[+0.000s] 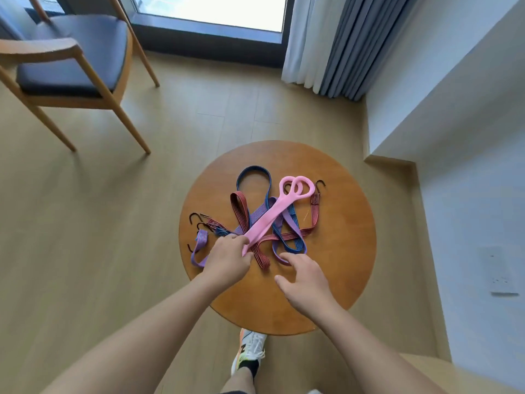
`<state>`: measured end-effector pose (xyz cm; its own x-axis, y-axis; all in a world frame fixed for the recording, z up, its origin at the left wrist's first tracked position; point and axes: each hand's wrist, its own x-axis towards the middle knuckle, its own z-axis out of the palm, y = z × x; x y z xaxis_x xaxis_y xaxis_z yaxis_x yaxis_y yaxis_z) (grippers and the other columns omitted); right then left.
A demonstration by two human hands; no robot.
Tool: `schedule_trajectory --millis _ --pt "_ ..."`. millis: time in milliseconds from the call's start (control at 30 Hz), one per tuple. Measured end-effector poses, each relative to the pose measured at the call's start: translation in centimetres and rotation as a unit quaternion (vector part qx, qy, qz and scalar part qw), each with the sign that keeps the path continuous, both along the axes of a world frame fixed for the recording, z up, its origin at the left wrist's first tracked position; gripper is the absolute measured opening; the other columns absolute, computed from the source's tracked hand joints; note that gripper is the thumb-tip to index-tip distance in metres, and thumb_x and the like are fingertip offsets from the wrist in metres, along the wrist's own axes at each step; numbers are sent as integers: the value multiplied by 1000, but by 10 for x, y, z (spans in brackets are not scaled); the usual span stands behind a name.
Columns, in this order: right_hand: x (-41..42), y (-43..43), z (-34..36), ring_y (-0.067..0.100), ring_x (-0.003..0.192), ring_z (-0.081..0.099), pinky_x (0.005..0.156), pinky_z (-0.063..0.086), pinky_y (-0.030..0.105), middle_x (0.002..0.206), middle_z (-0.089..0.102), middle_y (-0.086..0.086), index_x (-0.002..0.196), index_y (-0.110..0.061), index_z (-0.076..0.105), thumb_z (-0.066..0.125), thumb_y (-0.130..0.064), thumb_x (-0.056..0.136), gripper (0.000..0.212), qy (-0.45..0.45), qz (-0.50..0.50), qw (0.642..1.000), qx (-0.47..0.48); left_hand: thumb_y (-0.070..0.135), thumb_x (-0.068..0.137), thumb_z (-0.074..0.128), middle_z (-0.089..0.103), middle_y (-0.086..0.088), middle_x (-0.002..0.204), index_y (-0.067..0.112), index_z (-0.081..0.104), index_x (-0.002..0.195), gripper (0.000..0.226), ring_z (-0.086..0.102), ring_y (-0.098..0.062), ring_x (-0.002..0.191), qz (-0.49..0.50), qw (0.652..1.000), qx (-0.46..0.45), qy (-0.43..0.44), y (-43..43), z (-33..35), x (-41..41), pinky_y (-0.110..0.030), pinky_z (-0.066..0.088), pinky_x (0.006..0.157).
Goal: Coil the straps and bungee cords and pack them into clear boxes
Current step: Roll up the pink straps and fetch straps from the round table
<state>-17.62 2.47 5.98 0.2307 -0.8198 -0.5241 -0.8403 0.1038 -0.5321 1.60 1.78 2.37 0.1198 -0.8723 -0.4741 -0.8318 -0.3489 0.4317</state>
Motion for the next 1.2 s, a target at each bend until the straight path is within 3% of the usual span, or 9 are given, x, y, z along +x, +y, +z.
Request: schedule_trajectory --millis 233,433,633,733,767,867,967,1067,1200 --pt "-23 -11 -28 7 114 54 99 43 24 121 60 -13 127 -28 63 69 -31 88 39 -37 -71 997 -3 25 96 61 63 -10 128 11 56 134 41 57 -32 117 -27 999 2 19 -72 -49 -33 -43 46 94" --pt "-50 -42 -51 4 100 58 91 50 29 108 65 -12 111 -26 71 73 -23 86 26 -54 -128 990 -17 29 94 61 63 -9 122 13 53 123 34 55 -33 117 2 992 76 -102 -97 -78 -58 -43 41 91" --pt "-37 -98 -66 8 91 65 77 47 13 95 70 -9 104 -21 71 72 -20 85 19 -114 -170 976 70 26 93 62 69 -13 92 11 61 97 15 60 -39 90 179 984 5 12 -88 -48 -55 -42 46 74" --pt "-9 -125 -87 16 88 67 80 55 29 96 71 -4 102 -19 70 72 -24 84 20 -132 -195 958 166 30 91 67 67 -8 82 13 63 90 17 60 -34 85 264 963 -13 62 -75 -19 -49 -43 49 75" --pt "2 -130 -94 20 82 67 74 57 35 96 71 0 100 -17 69 72 -24 83 18 -146 -209 945 203 29 90 69 67 -6 80 15 64 89 15 61 -31 82 290 953 -24 80 -72 -11 -46 -41 49 73" --pt "33 -140 -106 21 61 56 51 46 31 79 63 9 84 -12 64 70 -21 86 11 -188 -280 896 289 22 88 71 66 -4 73 13 65 84 12 58 -22 72 346 932 -43 102 -65 13 -37 -31 44 64" --pt "46 -143 -110 17 56 43 49 33 28 66 55 5 72 -15 62 71 -14 85 15 -201 -368 857 300 26 84 72 57 7 60 21 62 73 15 67 -25 62 395 908 -29 138 -59 30 -30 -35 54 58" --pt "47 -140 -93 17 65 43 61 35 31 68 53 0 73 -15 63 68 -14 87 14 -221 -336 873 274 37 73 67 64 5 60 25 63 73 13 70 -31 66 404 905 -37 127 -54 50 -25 -52 59 66" --pt "39 -140 -38 8 63 48 59 38 21 68 56 -5 82 -12 64 62 -11 96 14 -313 -292 870 245 23 84 74 70 -3 68 19 70 79 8 71 -18 60 417 892 -81 153 -53 84 -16 -47 63 64"
